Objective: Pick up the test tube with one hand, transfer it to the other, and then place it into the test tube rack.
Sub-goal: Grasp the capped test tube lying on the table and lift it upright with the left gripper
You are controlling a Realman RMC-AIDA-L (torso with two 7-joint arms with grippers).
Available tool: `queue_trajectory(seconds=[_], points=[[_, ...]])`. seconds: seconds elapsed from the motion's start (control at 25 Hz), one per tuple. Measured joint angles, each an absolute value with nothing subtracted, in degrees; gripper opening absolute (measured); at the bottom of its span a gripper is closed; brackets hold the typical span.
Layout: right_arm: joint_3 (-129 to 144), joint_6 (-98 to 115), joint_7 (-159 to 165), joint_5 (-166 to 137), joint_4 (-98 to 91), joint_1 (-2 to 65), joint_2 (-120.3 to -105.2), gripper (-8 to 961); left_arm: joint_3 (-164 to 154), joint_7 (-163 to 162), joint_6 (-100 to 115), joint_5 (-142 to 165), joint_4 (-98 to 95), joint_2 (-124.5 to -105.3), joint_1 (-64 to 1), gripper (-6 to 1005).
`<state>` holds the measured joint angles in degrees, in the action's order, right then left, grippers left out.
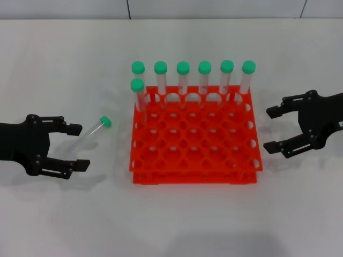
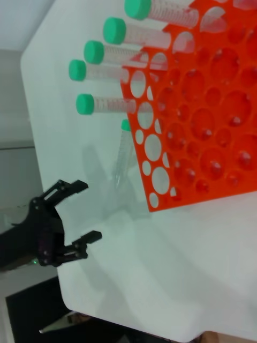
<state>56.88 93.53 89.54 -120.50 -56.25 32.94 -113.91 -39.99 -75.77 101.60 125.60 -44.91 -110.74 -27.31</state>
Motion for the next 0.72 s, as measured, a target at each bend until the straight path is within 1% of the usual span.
queue_trajectory(seconds=[0.72], points=[[56.2, 93.1, 89.0, -121.1, -55.8, 32.3, -114.0, 846, -40.0, -75.9, 101.5, 125.6, -44.9, -110.74, -27.5, 856]])
